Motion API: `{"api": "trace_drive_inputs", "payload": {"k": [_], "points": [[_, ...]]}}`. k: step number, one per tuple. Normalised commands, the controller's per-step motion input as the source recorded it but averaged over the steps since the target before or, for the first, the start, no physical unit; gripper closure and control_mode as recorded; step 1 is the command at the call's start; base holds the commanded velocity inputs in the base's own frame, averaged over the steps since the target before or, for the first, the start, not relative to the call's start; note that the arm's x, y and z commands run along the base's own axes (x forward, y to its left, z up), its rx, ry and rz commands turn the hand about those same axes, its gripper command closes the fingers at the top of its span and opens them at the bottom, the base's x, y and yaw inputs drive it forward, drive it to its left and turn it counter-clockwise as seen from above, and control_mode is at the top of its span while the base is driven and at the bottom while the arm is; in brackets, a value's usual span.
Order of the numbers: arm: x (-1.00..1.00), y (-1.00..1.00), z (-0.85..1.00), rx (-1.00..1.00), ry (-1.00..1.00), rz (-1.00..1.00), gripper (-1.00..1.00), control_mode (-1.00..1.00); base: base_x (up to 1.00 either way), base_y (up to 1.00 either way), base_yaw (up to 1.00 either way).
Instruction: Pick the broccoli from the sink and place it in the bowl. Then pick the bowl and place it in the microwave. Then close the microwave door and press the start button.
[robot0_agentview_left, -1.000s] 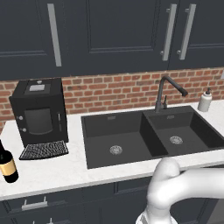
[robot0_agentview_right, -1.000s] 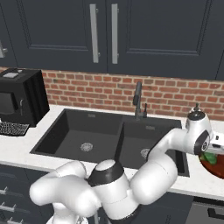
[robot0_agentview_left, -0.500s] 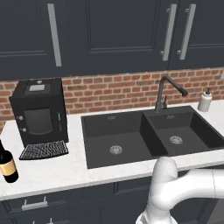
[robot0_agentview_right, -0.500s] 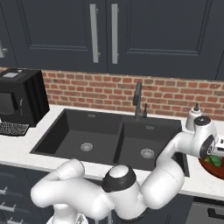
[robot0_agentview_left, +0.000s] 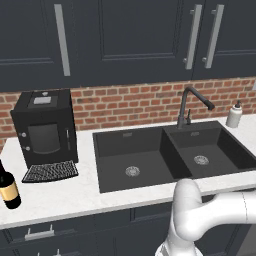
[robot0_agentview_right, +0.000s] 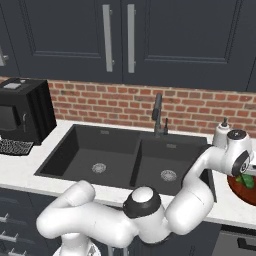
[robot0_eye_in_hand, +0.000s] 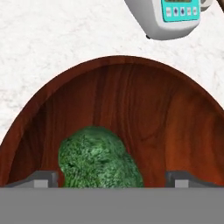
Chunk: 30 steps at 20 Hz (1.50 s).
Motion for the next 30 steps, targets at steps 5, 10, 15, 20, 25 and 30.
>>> {"api": "trace_drive_inputs", "payload": {"k": [5,10,15,20,25,30], "points": [[-0.15,0.11,0.12,0.00,0.00,0.00,-1.00,-1.00,0.00,0.00,0.00],[-0.37,0.39,0.24,0.00,0.00,0.00,-1.00,-1.00,0.00,0.00,0.00],[-0.37,0.47,0.14,0.00,0.00,0.00,-1.00,-1.00,0.00,0.00,0.00],[-0.36,0.53,0.01,0.00,0.00,0.00,-1.00,-1.00,0.00,0.00,0.00],[-0.08,0.31,0.00,-0.03,0.00,0.00,-1.00,-1.00,0.00,0.00,0.00],[0.09,0.03,0.00,-0.04,0.00,0.00,-1.00,-1.00,0.00,0.00,0.00]]}}
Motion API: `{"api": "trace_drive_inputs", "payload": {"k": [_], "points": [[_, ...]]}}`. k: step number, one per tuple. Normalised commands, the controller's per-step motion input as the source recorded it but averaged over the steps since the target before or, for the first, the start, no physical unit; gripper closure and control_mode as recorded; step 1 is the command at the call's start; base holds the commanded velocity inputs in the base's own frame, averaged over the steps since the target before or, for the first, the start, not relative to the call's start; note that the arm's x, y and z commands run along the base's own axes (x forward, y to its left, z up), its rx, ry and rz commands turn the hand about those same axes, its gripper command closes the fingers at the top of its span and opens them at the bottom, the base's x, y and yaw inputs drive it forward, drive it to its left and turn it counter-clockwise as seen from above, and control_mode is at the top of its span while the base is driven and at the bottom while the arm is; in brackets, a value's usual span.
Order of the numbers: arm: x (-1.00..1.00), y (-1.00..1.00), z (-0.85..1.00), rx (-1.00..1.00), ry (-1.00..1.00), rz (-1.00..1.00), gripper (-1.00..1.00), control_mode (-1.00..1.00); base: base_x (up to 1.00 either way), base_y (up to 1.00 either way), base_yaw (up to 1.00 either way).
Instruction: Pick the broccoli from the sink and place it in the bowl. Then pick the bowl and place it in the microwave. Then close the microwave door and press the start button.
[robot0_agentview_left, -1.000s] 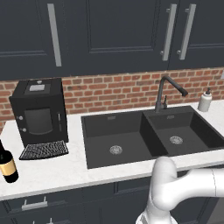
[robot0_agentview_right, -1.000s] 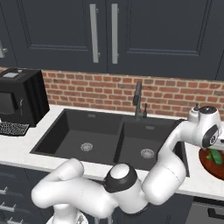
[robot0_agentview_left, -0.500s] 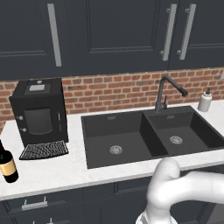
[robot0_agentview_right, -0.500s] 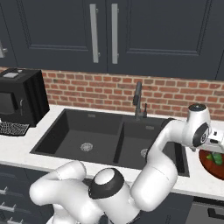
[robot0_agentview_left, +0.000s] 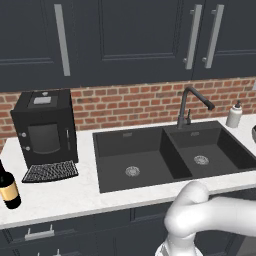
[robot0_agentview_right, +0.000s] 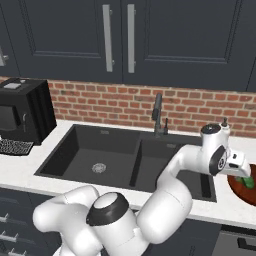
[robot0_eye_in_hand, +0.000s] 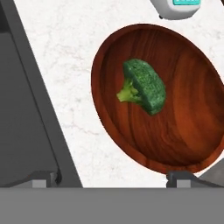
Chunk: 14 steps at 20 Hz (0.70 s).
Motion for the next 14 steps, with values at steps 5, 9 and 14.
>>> {"api": "trace_drive_inputs", "payload": {"k": [5,9,14], "points": [[0.14,0.04,0.00,-0.10,0.05,0.04,-1.00,-1.00,0.00,0.00,0.00],[0.14,0.00,0.00,-0.03,0.05,0.06,-1.00,-1.00,0.00,0.00,0.00],[0.06,-0.01,0.00,0.00,0.04,0.06,-1.00,-1.00,0.00,0.00,0.00]]}}
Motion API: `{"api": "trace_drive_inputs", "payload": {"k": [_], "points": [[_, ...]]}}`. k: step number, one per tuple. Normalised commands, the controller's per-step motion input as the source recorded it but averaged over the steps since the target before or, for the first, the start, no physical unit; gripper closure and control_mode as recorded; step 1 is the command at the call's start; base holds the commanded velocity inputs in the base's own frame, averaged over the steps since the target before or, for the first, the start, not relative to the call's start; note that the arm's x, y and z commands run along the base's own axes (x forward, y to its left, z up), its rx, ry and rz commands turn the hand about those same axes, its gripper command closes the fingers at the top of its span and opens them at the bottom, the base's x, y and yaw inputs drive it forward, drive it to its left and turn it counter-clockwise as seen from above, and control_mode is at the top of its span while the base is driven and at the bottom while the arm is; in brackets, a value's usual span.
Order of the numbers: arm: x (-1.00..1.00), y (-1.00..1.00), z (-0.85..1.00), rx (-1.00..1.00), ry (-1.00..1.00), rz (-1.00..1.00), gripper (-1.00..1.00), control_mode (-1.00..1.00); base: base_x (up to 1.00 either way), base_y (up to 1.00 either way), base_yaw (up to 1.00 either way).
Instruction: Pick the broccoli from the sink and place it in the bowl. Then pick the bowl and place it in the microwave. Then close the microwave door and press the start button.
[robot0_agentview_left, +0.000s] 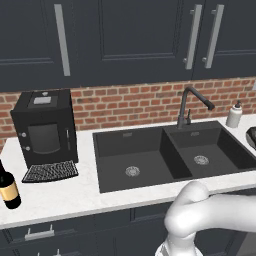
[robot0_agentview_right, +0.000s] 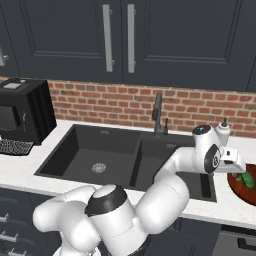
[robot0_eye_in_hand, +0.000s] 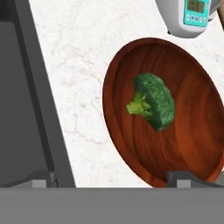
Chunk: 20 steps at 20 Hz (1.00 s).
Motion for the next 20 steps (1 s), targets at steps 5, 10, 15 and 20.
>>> {"api": "trace_drive_inputs", "payload": {"k": [5,10,15,20], "points": [[0.21,0.00,0.00,0.00,0.05,0.05,-1.00,-1.00,0.00,0.00,0.00],[0.24,0.00,-0.04,0.00,0.04,0.05,-1.00,-1.00,0.00,0.00,0.00],[0.23,-0.12,-0.12,0.00,0.03,0.04,-1.00,-1.00,0.00,0.00,0.00],[0.15,-0.23,-0.20,0.00,0.05,0.03,-1.00,-1.00,0.00,0.00,0.00]]}}
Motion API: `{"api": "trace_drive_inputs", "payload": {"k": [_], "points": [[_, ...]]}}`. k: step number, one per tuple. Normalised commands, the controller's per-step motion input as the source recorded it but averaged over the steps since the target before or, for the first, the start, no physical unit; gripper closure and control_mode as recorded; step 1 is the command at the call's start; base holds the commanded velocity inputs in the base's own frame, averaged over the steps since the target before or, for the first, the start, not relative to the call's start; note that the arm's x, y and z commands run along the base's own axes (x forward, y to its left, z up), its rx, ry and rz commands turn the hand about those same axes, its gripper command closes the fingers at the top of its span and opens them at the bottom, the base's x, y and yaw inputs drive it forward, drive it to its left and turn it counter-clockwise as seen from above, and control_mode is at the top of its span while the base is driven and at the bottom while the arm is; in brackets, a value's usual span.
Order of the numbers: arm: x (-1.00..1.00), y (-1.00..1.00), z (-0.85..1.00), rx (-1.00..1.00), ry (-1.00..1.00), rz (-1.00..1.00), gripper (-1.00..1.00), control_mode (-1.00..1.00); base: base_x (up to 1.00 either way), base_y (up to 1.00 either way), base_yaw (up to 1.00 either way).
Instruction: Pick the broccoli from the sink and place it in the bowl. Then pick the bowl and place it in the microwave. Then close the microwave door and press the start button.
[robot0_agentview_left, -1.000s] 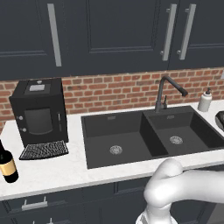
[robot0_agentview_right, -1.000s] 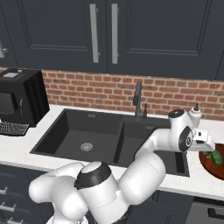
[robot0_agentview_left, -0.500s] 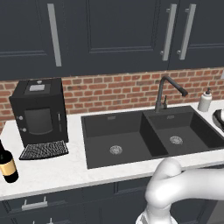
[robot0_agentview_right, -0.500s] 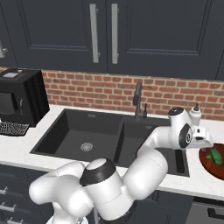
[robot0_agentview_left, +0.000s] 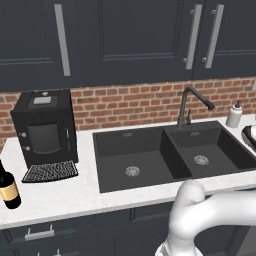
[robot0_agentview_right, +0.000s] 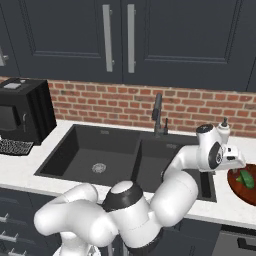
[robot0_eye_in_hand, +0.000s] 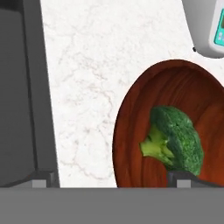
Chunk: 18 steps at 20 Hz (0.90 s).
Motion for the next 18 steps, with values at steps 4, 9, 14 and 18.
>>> {"api": "trace_drive_inputs", "payload": {"k": [4,9,14,18], "points": [[0.07,-0.30,-0.15,0.00,0.02,0.01,-1.00,-1.00,0.00,0.00,0.00],[0.08,-0.18,-0.15,0.00,0.02,0.00,-1.00,-1.00,0.00,0.00,0.00],[0.09,-0.08,-0.22,0.00,0.02,0.00,-1.00,-1.00,0.00,0.00,0.00],[0.13,-0.03,-0.26,0.00,0.02,0.00,-1.00,-1.00,0.00,0.00,0.00]]}}
